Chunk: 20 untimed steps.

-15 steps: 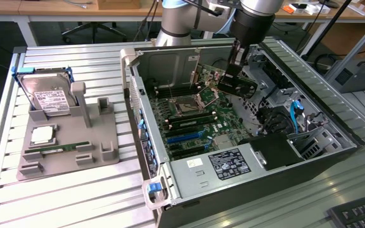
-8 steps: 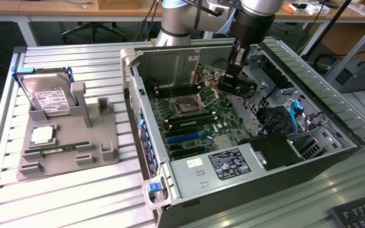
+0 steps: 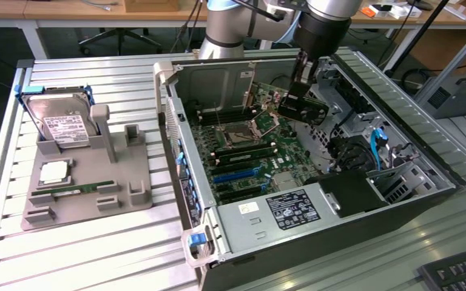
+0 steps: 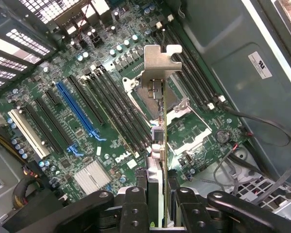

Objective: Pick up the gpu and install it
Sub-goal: 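Insert the gpu into the slot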

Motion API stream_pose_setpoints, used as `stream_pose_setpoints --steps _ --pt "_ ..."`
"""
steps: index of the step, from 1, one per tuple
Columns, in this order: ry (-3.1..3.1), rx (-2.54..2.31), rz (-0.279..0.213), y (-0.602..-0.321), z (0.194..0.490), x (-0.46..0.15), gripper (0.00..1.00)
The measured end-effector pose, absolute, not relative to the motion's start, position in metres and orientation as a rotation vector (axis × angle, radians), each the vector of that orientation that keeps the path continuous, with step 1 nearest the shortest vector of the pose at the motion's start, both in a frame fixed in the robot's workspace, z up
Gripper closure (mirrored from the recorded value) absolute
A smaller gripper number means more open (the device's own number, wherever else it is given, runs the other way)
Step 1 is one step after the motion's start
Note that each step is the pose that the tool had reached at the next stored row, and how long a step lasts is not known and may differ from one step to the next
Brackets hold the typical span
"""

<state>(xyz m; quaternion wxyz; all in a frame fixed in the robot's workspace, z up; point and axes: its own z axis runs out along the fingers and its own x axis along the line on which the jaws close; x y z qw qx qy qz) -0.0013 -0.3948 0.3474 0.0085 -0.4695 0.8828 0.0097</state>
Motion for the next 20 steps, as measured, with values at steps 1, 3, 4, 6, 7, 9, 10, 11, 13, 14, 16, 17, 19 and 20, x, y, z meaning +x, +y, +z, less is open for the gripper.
stream_pose_setpoints --steps 1,3,4,6,7,9,10,11,13,14,16,17,19,20 --pt "2.757 -1.47 0.03 -0.3948 0.3474 -0.0013 0.73" --pt "2.754 -1.475 0.03 -0.3948 0.3474 -0.0013 0.73" --pt "2.753 -1.477 0.03 -0.3948 0.3474 -0.0013 0.73" --pt "2.749 -1.484 0.03 -0.3948 0.3474 -0.0013 0.73" --pt "2.748 -1.487 0.03 -0.3948 0.3474 -0.0013 0.73" --pt "2.746 -1.491 0.031 -0.3949 0.3473 -0.0013 0.73" --pt "2.745 -1.492 0.031 -0.3949 0.3473 -0.0013 0.73" --pt "2.744 -1.494 0.031 -0.3949 0.3473 -0.0013 0.73" --pt "2.742 -1.498 0.031 -0.3949 0.3473 -0.0013 0.73" --pt "2.741 -1.5 0.031 -0.3949 0.3473 -0.0013 0.73" --pt "2.738 -1.505 0.031 -0.395 0.3473 -0.0013 0.73" --pt "2.737 -1.507 0.031 -0.395 0.3473 -0.0013 0.73" --pt "2.735 -1.512 0.031 -0.395 0.3473 -0.0013 0.73" --pt "2.734 -1.514 0.031 -0.395 0.3473 -0.0013 0.73"
